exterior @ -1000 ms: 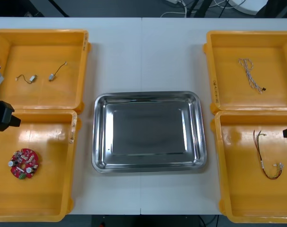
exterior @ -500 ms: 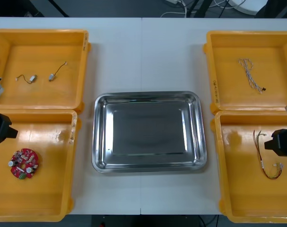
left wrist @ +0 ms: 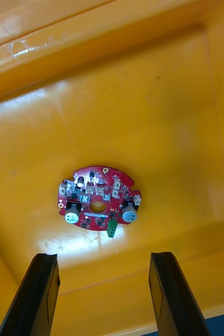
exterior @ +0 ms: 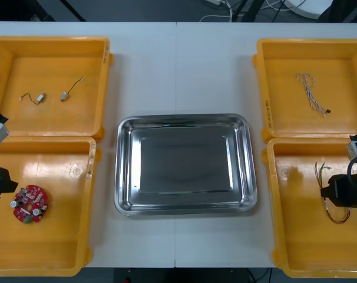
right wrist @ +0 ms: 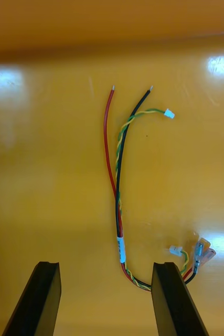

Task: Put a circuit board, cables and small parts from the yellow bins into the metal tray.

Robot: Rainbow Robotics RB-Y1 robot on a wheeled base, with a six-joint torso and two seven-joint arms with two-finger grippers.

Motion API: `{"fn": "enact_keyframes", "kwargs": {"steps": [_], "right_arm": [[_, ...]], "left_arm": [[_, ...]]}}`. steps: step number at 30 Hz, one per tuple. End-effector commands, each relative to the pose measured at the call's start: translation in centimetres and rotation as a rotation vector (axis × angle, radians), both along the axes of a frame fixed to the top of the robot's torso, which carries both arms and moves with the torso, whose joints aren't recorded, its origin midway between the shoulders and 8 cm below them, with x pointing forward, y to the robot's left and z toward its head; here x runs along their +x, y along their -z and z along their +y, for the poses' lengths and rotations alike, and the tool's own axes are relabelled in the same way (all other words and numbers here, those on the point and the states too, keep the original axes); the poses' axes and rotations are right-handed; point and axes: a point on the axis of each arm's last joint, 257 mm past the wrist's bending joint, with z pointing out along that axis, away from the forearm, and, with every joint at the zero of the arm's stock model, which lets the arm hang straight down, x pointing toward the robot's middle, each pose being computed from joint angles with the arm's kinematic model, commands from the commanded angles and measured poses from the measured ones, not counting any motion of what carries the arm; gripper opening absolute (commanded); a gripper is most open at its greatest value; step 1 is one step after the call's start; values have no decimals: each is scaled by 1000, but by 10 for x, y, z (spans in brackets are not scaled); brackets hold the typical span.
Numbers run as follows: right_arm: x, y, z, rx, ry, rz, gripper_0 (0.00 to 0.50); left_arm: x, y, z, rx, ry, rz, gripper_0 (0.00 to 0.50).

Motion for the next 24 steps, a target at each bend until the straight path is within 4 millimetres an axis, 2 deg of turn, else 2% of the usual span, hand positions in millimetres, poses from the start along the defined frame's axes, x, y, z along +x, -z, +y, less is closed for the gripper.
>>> {"fn": "enact_keyframes", "kwargs": {"steps": [1, 12, 24], "right_arm": [[-4, 6, 7, -10, -18, -7, 500], [5, 30, 3, -13, -11, -14, 500], [-1, 45, -3, -44, -17, -8, 500]], "left_arm": [[-16, 7, 4, 107, 179, 12, 500], [-20, 27, 7, 95, 211, -35, 500], [-29, 53, 10, 100, 219, -53, 500]]}}
